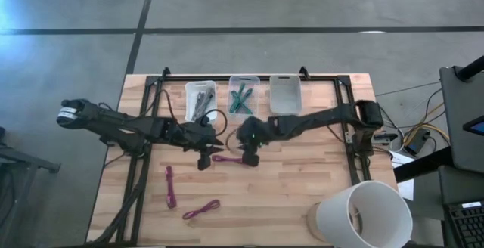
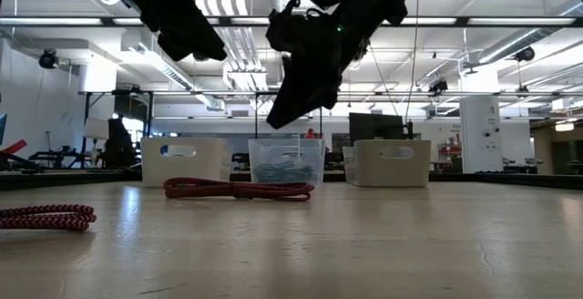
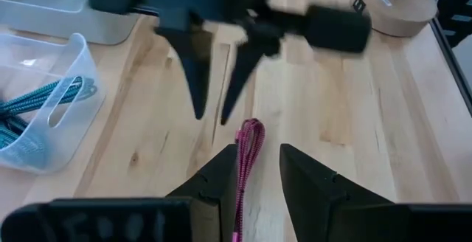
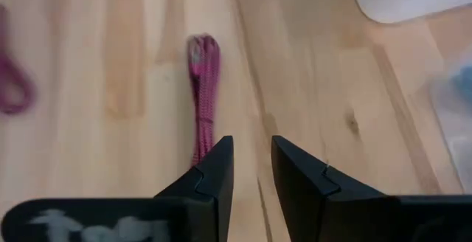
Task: Pick & Place USB Port
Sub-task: Put the top right pink charger cable into the gray bin, then put the right pink charger cable into the gray bin
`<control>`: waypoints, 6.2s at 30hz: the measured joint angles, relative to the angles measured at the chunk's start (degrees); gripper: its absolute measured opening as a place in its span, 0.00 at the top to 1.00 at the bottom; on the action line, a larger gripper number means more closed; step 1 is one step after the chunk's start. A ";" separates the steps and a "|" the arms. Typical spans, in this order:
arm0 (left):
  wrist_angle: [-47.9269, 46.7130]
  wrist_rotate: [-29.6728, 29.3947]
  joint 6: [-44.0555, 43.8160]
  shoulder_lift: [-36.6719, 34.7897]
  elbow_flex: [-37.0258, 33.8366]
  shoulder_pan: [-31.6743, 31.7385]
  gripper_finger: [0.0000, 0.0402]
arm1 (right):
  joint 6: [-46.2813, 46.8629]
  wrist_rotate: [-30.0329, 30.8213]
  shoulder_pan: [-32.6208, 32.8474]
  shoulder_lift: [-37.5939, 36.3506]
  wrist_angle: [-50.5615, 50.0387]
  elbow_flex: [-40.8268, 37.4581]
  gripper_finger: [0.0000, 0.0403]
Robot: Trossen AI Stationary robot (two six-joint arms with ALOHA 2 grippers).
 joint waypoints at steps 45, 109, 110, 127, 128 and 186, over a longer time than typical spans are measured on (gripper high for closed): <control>1.77 -3.11 -2.44 0.02 -2.04 -0.56 0.74 | 0.59 3.09 5.84 9.49 -3.62 1.82 0.96; 4.36 -3.11 -2.52 0.03 -2.84 -0.56 0.74 | 20.90 17.28 -30.47 -15.70 -5.27 -25.01 0.95; 4.38 -3.11 -2.53 0.04 -2.82 -0.56 0.74 | 20.84 17.28 -30.47 -15.61 -5.23 -24.94 0.94; 4.36 -3.10 -2.53 0.03 -2.82 -0.56 0.74 | 20.48 17.06 -30.44 -13.31 -5.31 -24.90 0.78; 4.36 -3.11 -2.53 0.02 -2.82 -0.56 0.74 | 20.19 17.08 -30.44 -13.34 -5.30 -24.90 0.78; 18.81 13.02 -29.60 9.51 -10.65 -20.16 0.74 | 2.76 10.33 -0.65 -13.60 -10.64 -5.97 0.68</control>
